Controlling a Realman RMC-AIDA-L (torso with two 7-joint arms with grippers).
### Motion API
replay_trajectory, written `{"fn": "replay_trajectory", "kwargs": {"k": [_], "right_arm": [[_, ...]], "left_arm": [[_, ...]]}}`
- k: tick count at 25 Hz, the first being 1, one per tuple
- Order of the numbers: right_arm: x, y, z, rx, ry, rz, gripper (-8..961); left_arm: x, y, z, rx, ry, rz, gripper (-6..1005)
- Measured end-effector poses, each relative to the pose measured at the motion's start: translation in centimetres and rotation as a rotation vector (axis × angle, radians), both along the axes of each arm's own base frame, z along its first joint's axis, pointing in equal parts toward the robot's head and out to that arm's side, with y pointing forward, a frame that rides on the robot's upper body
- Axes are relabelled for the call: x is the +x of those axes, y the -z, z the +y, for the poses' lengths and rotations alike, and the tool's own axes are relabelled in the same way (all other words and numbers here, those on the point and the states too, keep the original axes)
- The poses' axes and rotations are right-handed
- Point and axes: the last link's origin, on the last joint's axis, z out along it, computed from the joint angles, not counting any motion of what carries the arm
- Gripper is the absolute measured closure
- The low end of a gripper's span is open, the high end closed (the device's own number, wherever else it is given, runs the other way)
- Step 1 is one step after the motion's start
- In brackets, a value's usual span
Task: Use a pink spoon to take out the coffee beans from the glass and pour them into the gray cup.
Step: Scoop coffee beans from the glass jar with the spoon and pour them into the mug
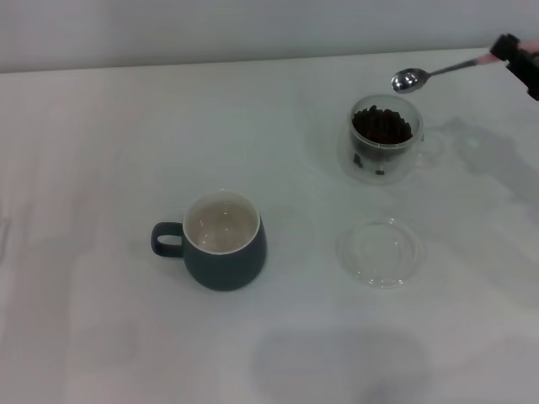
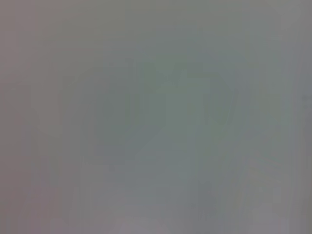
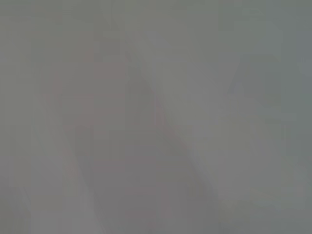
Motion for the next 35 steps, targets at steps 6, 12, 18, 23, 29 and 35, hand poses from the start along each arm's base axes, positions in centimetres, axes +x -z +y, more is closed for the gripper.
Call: {"fn": "replay_trajectory", "kwargs": {"k": [6, 12, 18, 23, 29, 35], "right_arm": [[-1.0, -0.5, 1.5, -0.046, -0.067, -0.213, 809], [-1.1, 0.0, 2.0, -0.046, -0.081, -0.285, 809], [-1.0, 1.2, 2.7, -0.087, -0.07, -0.367, 808], [-0.9, 1.6, 2.7, -0.101, -0.078, -0.402, 808], [-0.6, 2.0, 2.8, -0.113, -0.053, -0.404, 808], [-0.5, 2.2, 2.6, -0.142, -0.017, -0.344, 808]], "left_arm": [[-0.2, -0.1, 0.0, 0.012, -0.017, -0.01, 200], [0.0, -0.1, 0.3, 0.01, -0.011, -0.009, 200], [-0.1, -0.2, 0.6, 0.018, -0.021, -0.015, 200], [-0.2, 0.1, 0.9, 0.002, -0.039, -0.021, 199], [-0.3, 0.2, 1.0, -0.007, -0.046, -0.02, 199], [-0.4, 0.1, 1.1, -0.006, -0.047, -0.017, 199]]}}
